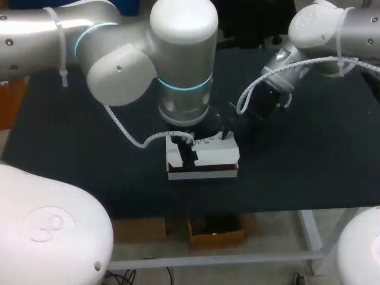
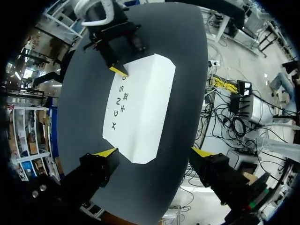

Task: Assemble the packaging by folding the flat box into shape, placing the metal phone stand inside, and closing the box properly

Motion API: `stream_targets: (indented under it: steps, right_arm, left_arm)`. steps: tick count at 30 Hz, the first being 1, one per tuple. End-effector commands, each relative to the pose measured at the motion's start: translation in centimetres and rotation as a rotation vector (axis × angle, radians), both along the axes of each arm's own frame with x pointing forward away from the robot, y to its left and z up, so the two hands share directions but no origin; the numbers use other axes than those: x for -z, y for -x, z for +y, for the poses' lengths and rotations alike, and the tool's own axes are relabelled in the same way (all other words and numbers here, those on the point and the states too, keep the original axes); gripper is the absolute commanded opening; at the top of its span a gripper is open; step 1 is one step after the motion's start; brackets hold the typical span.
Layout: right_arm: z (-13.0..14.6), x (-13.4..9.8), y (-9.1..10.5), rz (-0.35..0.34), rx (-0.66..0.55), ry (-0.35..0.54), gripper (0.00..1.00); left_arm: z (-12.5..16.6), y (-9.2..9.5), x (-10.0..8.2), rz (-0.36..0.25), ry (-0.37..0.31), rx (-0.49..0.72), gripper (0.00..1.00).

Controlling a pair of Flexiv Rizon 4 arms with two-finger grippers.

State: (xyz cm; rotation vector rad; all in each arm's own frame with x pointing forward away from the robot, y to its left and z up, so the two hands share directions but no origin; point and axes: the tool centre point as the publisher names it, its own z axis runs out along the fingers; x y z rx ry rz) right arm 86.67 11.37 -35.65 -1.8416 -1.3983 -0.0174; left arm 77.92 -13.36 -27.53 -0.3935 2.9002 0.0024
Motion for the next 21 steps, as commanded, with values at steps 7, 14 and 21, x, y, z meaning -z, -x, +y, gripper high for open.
stream_targets:
  steps: [7,14,21]
  right_arm:
    - [-0.07,0.10,-0.06,0.001,0.001,-0.003,0.50]
    - [-0.15,0.14,-0.12,0.002,0.001,-0.003,0.49]
    - [-0.16,0.16,-0.17,0.004,0.002,-0.007,0.49]
  left_arm:
    - [0.36,-0.58,0.76,-0.019,0.050,0.089,1.00]
    - [0.38,-0.95,1.08,-0.014,0.049,0.098,1.00]
    - [0.39,-1.07,1.12,-0.019,0.050,0.109,1.00]
